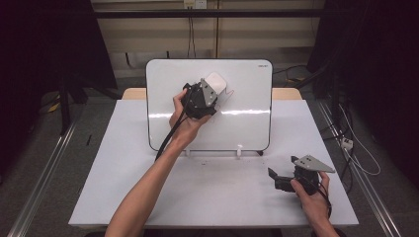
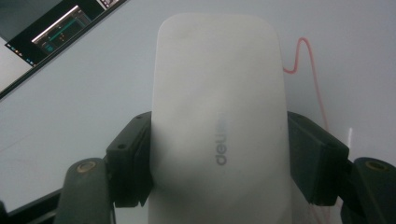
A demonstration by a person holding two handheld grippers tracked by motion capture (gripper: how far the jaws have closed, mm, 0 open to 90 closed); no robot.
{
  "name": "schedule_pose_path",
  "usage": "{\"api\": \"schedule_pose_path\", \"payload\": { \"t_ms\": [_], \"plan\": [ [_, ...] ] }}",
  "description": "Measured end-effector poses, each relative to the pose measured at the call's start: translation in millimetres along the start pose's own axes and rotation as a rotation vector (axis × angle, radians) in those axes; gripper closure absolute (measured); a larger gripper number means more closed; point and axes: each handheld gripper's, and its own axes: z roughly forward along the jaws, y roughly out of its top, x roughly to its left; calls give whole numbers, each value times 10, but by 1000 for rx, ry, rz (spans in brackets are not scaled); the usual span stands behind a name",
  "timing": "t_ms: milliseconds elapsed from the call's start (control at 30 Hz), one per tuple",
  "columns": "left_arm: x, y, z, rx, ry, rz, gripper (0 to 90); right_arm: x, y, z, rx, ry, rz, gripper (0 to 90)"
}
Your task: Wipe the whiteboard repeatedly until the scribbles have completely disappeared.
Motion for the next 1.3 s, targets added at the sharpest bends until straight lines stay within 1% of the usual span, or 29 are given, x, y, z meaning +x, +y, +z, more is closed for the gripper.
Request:
{"api": "schedule_pose_path", "payload": {
  "t_ms": [33,67,100,167,200,267,300,367,400,433,567,667,733,767,800,833,867,900,1000,1033,1067,1167,1300],
  "plan": [
    [-13,-12,8,-10,8,-7,309,3,2,-3,-1,0,1,50],
    [-29,-18,0,-4,12,-10,309,3,2,-6,-2,-1,-1,50],
    [-40,-20,4,-14,23,-3,309,3,1,-6,-2,-2,0,50],
    [-63,-25,-2,-19,33,-6,310,1,2,-5,-1,-6,1,50],
    [-69,-29,-3,-19,31,-5,311,3,4,-5,-1,-5,1,50],
    [-130,-32,3,-13,21,11,311,8,6,-2,-2,-4,-6,50],
    [-165,-31,7,-12,21,12,311,10,6,-1,0,-3,-4,50],
    [-225,-24,5,-3,16,32,311,9,8,4,-2,-6,-3,50],
    [-251,-28,15,-14,15,20,311,9,8,4,-1,-7,-2,50],
    [-272,-29,12,-7,10,27,311,9,8,4,-1,-6,-3,50],
    [-401,-51,1,-4,-16,67,311,9,7,-4,-3,-5,-3,50],
    [-502,-68,-10,3,-27,100,311,6,7,-1,-2,-5,-2,50],
    [-545,-84,-18,-7,-26,95,312,9,8,-3,-4,-4,-4,50],
    [-545,-84,-21,-5,-27,92,311,11,8,-6,-4,-4,-4,50],
    [-533,-80,-16,-3,-30,97,312,9,8,-6,-4,-4,-4,50],
    [-526,-81,-9,-2,-33,89,311,8,9,-5,-3,-4,-1,50],
    [-515,-76,-6,-2,-36,95,311,6,9,-5,-3,-4,0,50],
    [-511,-74,-6,2,-44,86,311,6,9,-6,-5,-4,0,50],
    [-473,-53,-6,5,-50,99,311,6,7,-14,-6,-1,-2,50],
    [-464,-45,0,8,-49,92,311,3,5,-13,-5,-2,-2,50],
    [-443,-30,7,3,-47,95,311,1,4,-14,-4,-2,0,50],
    [-386,15,28,9,-39,87,311,-2,3,-20,-5,0,0,50],
    [-312,79,45,7,-24,62,311,-2,3,-16,-5,-1,0,50]
  ]
}}
